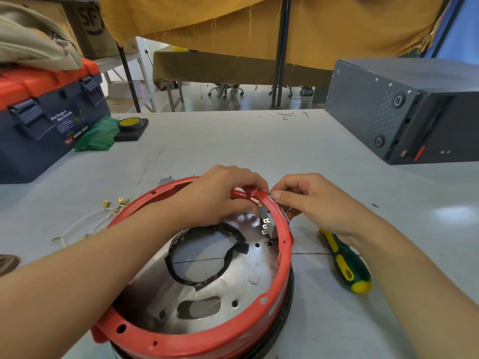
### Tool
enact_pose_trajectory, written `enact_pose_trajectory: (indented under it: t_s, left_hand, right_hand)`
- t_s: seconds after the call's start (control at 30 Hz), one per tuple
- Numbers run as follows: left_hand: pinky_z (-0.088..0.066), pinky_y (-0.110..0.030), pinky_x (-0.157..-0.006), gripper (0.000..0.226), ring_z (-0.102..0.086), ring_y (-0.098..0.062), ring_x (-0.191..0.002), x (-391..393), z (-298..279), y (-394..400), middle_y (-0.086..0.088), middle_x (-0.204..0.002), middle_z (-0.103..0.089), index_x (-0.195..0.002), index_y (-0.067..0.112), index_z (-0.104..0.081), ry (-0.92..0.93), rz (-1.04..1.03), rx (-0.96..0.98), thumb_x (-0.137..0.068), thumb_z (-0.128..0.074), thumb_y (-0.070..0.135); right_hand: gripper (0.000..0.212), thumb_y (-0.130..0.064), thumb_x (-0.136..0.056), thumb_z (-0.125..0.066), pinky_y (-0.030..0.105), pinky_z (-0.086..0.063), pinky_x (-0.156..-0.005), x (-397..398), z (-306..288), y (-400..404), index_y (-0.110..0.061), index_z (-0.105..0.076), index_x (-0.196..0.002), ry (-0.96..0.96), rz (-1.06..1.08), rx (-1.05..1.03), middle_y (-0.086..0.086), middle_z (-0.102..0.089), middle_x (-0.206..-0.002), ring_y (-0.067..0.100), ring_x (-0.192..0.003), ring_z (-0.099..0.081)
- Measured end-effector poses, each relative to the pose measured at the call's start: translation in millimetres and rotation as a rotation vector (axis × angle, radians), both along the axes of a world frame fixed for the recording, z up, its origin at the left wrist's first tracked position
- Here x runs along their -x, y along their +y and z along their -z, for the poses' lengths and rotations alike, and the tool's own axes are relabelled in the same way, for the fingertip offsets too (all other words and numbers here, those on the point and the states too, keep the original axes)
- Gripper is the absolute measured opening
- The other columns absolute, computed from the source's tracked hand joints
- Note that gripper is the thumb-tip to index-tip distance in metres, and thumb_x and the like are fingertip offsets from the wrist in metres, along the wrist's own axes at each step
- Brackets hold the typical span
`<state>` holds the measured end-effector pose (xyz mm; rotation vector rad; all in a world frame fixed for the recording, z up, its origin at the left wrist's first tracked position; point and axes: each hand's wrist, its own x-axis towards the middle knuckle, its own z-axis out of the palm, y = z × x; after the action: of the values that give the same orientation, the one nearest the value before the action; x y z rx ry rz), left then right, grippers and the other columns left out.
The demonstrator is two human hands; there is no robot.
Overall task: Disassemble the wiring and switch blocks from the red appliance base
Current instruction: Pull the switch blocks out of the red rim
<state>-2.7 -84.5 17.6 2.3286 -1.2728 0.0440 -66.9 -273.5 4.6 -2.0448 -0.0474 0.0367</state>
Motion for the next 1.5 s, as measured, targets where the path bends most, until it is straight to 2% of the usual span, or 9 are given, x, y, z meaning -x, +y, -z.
enact_pose_trajectory:
  t_s: [0.17, 0.33, 0.5, 0.8, 1.0, 1.2, 1.37, 1.5]
  left_hand:
    - [-0.033, -0.009, -0.077, 0.033, -0.045, 0.003, -0.083, 3.0, -1.2, 0.0, 0.026, -0.084, -0.048, -0.111, 0.026, -0.060, -0.052, 0.019, -0.079, -0.079, -0.070, 0.027]
    - [-0.039, -0.022, -0.084, 0.041, -0.051, -0.007, -0.094, 4.2, -2.9, 2.1, 0.011, -0.101, -0.060, -0.114, 0.027, -0.057, 0.002, 0.040, -0.091, -0.076, -0.073, 0.033]
    - [-0.041, -0.028, -0.083, 0.033, -0.051, -0.007, -0.089, 8.4, -1.4, -0.5, 0.011, -0.097, -0.060, -0.109, 0.026, -0.058, -0.041, 0.016, -0.067, -0.080, -0.068, 0.037]
    - [-0.044, -0.038, -0.078, 0.031, -0.053, -0.015, -0.086, 12.1, 2.4, -3.0, 0.006, -0.095, -0.061, -0.106, 0.021, -0.058, -0.161, 0.003, -0.084, -0.082, -0.065, 0.037]
    - [-0.043, -0.037, -0.076, 0.031, -0.053, -0.018, -0.084, 14.7, 5.0, -4.2, 0.004, -0.096, -0.060, -0.107, 0.019, -0.057, -0.246, -0.001, -0.100, -0.084, -0.061, 0.039]
    - [-0.040, -0.033, -0.076, 0.031, -0.051, -0.017, -0.083, 16.2, 7.0, -4.5, 0.005, -0.096, -0.059, -0.107, 0.019, -0.056, -0.285, -0.015, -0.114, -0.084, -0.058, 0.040]
    - [-0.036, -0.031, -0.073, 0.022, -0.047, -0.016, -0.080, 17.8, 9.5, -9.4, 0.005, -0.090, -0.055, -0.098, 0.018, -0.051, -0.328, -0.051, -0.154, -0.083, -0.056, 0.033]
    - [-0.036, -0.031, -0.074, 0.020, -0.045, -0.015, -0.081, 16.7, 7.9, -10.0, 0.006, -0.090, -0.053, -0.099, 0.019, -0.050, -0.284, -0.042, -0.166, -0.084, -0.057, 0.030]
  right_hand:
    - [0.016, -0.017, -0.095, -0.057, 0.013, -0.051, -0.062, 0.3, -0.6, 0.0, -0.012, -0.071, -0.090, -0.001, -0.002, 0.001, 0.002, -0.072, -0.077, 0.008, -0.066, -0.066]
    - [0.016, -0.014, -0.095, -0.057, 0.016, -0.053, -0.064, 1.1, -1.7, 0.8, -0.007, -0.071, -0.091, 0.000, -0.006, -0.023, 0.007, -0.072, -0.080, 0.010, -0.066, -0.065]
    - [0.017, -0.015, -0.095, -0.056, 0.015, -0.054, -0.066, 1.6, -2.1, 1.4, -0.008, -0.071, -0.092, -0.004, -0.004, -0.006, 0.005, -0.072, -0.080, 0.009, -0.067, -0.066]
    - [0.016, -0.015, -0.095, -0.056, 0.014, -0.053, -0.064, 1.5, -1.3, 2.7, -0.007, -0.070, -0.091, -0.019, 0.005, -0.016, 0.006, -0.072, -0.080, 0.009, -0.066, -0.065]
    - [0.017, -0.018, -0.095, -0.056, 0.016, -0.053, -0.063, 1.6, -0.7, 3.3, -0.010, -0.070, -0.089, -0.012, 0.006, 0.001, 0.004, -0.072, -0.080, 0.009, -0.067, -0.065]
    - [0.017, -0.020, -0.095, -0.056, 0.024, -0.057, -0.068, 1.9, -0.2, 3.9, -0.010, -0.069, -0.088, -0.028, 0.008, 0.017, 0.005, -0.071, -0.081, 0.016, -0.072, -0.066]
    - [0.014, -0.020, -0.092, -0.061, 0.018, -0.052, -0.060, 2.3, -0.7, 2.8, -0.009, -0.067, -0.085, -0.071, 0.026, 0.017, 0.003, -0.069, -0.077, 0.007, -0.067, -0.063]
    - [0.012, -0.020, -0.091, -0.063, 0.018, -0.053, -0.061, 1.8, -1.5, -0.4, -0.010, -0.067, -0.086, -0.064, 0.026, 0.009, 0.006, -0.071, -0.083, 0.014, -0.076, -0.066]
